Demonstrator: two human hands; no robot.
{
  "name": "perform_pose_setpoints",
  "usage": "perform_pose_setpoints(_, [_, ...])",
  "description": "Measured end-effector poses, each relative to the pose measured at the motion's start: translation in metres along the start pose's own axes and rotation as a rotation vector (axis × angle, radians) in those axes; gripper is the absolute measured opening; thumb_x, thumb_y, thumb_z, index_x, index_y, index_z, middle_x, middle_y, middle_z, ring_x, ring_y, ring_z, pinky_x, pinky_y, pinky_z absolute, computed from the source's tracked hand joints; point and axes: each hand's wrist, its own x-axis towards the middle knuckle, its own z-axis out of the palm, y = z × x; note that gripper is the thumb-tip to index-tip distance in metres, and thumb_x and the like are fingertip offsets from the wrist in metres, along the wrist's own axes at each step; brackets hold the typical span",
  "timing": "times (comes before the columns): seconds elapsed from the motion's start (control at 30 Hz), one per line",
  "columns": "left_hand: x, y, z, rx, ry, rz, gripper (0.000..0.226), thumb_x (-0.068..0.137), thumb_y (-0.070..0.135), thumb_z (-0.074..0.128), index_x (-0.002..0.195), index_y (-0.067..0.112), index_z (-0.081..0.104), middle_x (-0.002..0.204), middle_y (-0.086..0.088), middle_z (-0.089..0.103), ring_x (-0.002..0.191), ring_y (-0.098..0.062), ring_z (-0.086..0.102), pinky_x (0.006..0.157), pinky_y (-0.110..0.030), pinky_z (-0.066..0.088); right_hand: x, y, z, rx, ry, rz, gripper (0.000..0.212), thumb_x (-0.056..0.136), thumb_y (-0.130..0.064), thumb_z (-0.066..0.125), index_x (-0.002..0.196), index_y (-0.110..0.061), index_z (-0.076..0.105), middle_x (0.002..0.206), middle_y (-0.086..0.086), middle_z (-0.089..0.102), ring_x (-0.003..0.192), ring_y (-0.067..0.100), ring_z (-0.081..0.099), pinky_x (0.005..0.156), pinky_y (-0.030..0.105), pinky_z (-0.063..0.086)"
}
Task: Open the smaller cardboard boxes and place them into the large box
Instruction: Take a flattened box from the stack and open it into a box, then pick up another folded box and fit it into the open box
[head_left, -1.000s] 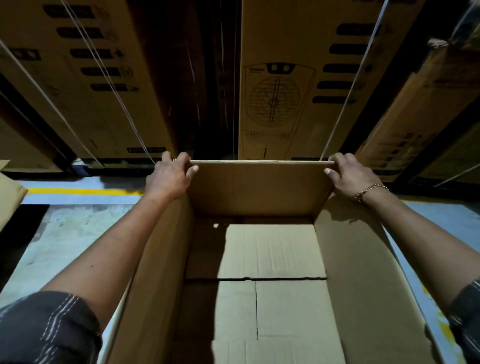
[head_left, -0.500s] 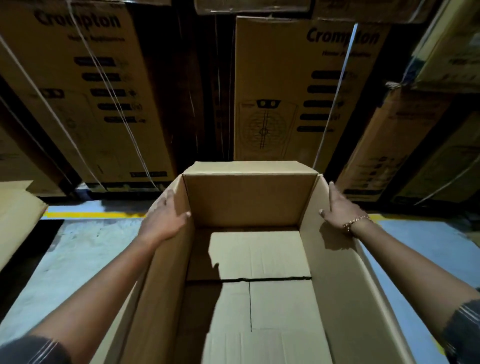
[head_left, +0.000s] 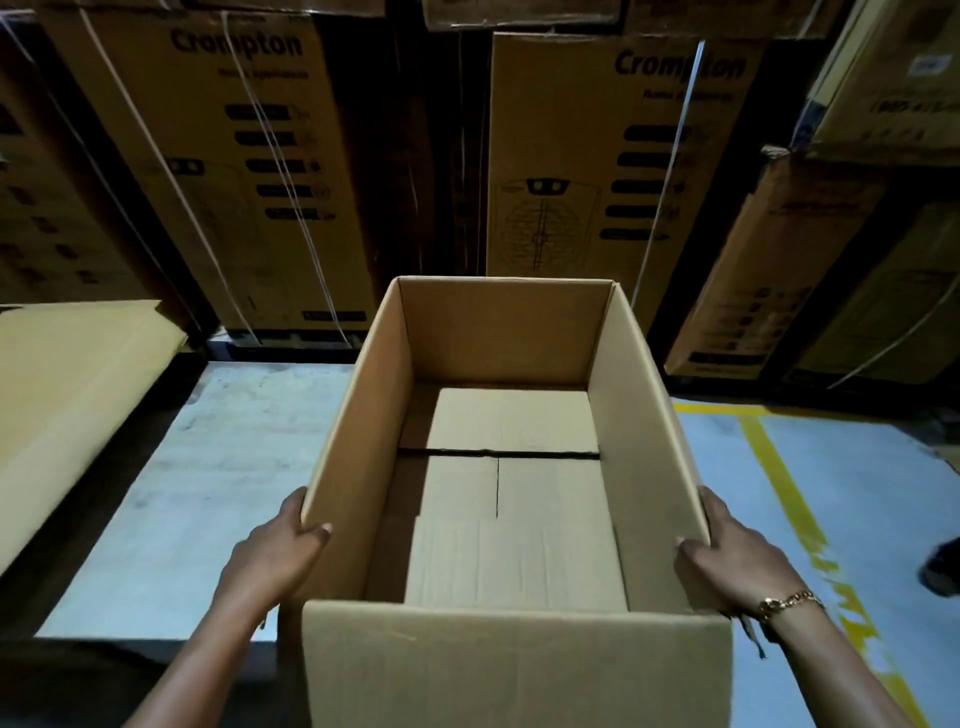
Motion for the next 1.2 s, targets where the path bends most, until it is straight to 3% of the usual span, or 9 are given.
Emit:
perform_pose_setpoints(0.2, [-0.020,-0.003,0.005,-0.322,-0.045,-0.062,0.044,0.084,0.023,0.057,0.128,0.025,0.056,0.116,-0.011,0.067,0.097,-0.033,0.064,0.090,-0.049,0.055,-0.032,0.003,0.008,0.152,0.018,-0.008,0.064,0.088,-0.019,0.050,0.145,-0.040,0.030,0.099,0.002,0.068,0.085,0.028,0.060,0.064,0.033,0.043])
perform_pose_setpoints(0.4, [-0.029,-0.003,0.014,-0.290,-0.054,-0.017,0.049,0.083,0.024,0.053,0.132,0.025,0.054,0.119,-0.012,0.066,0.100,-0.033,0.062,0.089,-0.045,0.055,-0.031,0.010,-0.004,0.129,0.013,-0.007,0.060,0.086,-0.019,0.053,0.139,-0.040,0.035,0.102,0.007,0.067,0.087,0.032,0.061,0.066,0.035,0.045])
perform_pose_setpoints(0.53, [-0.032,-0.010,0.009,-0.215,-0.079,0.024,0.066,0.095,0.062,0.046,0.151,0.028,0.038,0.145,-0.010,0.056,0.126,-0.035,0.056,0.101,-0.042,0.048,-0.028,0.010,-0.006,0.089,0.018,-0.003,0.065,0.085,-0.033,0.060,0.144,-0.034,0.031,0.119,0.010,0.065,0.091,0.029,0.063,0.076,0.039,0.049])
perform_pose_setpoints(0.6, [-0.037,-0.020,0.000,-0.285,-0.092,0.050,0.085,0.088,0.080,0.037,0.154,0.027,0.035,0.157,-0.006,0.043,0.137,-0.031,0.048,0.105,-0.039,0.041,-0.016,0.008,-0.006,0.061,0.107,-0.064,0.082,0.079,-0.058,0.059,0.146,-0.017,0.034,0.137,0.016,0.055,0.109,0.036,0.060,0.089,0.041,0.047])
perform_pose_setpoints(0.67, [-0.039,-0.042,-0.018,-0.327,-0.037,0.095,0.088,0.086,0.081,0.041,0.156,0.029,0.033,0.162,-0.003,0.035,0.143,-0.026,0.042,0.113,-0.040,0.036,-0.002,-0.014,-0.003,0.079,0.119,-0.113,0.101,0.064,-0.086,0.049,0.145,-0.028,0.039,0.141,0.020,0.052,0.120,0.040,0.055,0.100,0.047,0.046])
perform_pose_setpoints(0.8, [-0.038,-0.118,-0.072,-0.326,0.092,0.106,0.091,0.081,0.082,0.049,0.155,0.030,0.034,0.162,0.004,0.033,0.145,-0.018,0.037,0.115,-0.037,0.033,0.010,-0.124,0.017,0.186,0.137,-0.349,0.061,0.060,-0.089,0.052,0.111,-0.087,0.018,0.154,0.015,0.041,0.131,0.043,0.048,0.106,0.060,0.041])
perform_pose_setpoints(1.0, [-0.040,-0.257,-0.176,-0.570,0.299,0.051,0.096,0.065,0.090,0.055,0.143,0.033,0.050,0.145,0.009,0.049,0.132,-0.012,0.049,0.112,-0.040,0.041,-0.057,-0.348,0.049,0.323,-0.109,-0.658,0.086,0.042,-0.103,0.046,0.120,-0.069,0.030,0.161,-0.005,0.031,0.143,0.028,0.036,0.113,0.055,0.033])
perform_pose_setpoints(1.1, [-0.037,-0.327,-0.227,-0.701,0.411,0.010,0.095,0.045,0.101,0.055,0.122,0.044,0.056,0.140,0.005,0.055,0.128,-0.016,0.054,0.106,-0.041,0.047,-0.086,-0.440,0.086,0.382,-0.154,-0.827,0.095,0.054,-0.097,0.051,0.135,-0.054,0.028,0.158,-0.010,0.033,0.145,0.021,0.034,0.115,0.051,0.031])
perform_pose_setpoints(1.2, [-0.033,-0.377,-0.270,-0.745,0.462,-0.016,0.072,0.062,0.085,0.067,0.117,0.041,0.058,0.141,-0.001,0.056,0.128,-0.018,0.055,0.100,-0.033,0.047,-0.106,-0.517,0.125,0.453,-0.209,-0.901,0.077,0.076,-0.069,0.058,0.143,-0.047,0.029,0.160,-0.008,0.034,0.145,0.020,0.033,0.117,0.049,0.030])
